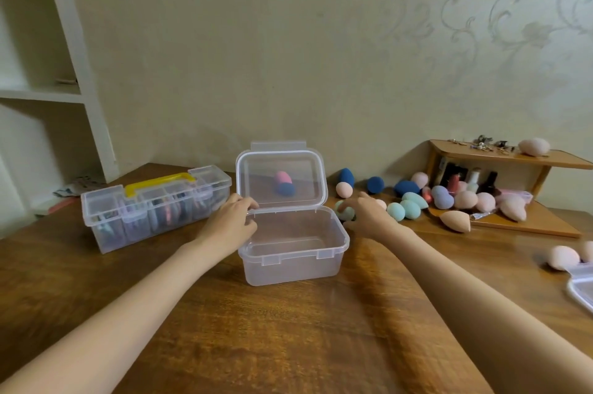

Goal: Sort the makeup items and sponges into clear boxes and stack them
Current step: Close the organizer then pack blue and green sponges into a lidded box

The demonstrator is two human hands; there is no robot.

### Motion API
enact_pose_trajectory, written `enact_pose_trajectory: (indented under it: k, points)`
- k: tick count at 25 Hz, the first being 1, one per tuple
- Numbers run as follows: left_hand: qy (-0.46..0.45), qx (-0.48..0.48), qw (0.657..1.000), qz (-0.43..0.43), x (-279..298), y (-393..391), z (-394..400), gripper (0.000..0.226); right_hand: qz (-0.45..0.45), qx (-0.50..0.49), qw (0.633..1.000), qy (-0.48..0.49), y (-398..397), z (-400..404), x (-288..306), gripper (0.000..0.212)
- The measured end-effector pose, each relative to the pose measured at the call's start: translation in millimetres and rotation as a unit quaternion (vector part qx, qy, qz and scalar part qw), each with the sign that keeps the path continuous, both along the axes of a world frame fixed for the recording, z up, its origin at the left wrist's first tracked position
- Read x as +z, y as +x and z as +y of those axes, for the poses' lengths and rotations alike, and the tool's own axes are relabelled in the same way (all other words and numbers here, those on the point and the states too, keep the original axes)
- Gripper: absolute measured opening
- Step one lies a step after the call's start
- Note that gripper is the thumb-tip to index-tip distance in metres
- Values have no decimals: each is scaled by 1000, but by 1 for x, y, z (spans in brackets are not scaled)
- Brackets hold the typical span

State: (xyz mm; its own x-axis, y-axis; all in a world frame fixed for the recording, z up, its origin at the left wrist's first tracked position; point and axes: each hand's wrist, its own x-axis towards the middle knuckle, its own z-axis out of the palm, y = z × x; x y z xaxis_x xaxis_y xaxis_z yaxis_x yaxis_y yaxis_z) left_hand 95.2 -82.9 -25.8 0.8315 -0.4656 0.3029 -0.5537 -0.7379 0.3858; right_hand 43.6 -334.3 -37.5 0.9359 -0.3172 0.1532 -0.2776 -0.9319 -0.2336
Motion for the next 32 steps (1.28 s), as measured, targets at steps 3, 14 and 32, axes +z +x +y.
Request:
enact_pose_trajectory:
  k: [3, 14, 32]
  points:
    - [-2, -16, 1000, 8, 2, -3, -3, 36, -188, -11, 971, 150, -5, -5, 27, 25]
    - [60, -110, 987, 96, 17, -23, -50, 66, 64, 104, 977, 175, -28, 64, 29, 45]
    - [143, -102, 984, 23, 17, -10, -44, 39, 45, 30, 997, 63, -24, -19, 9, 32]
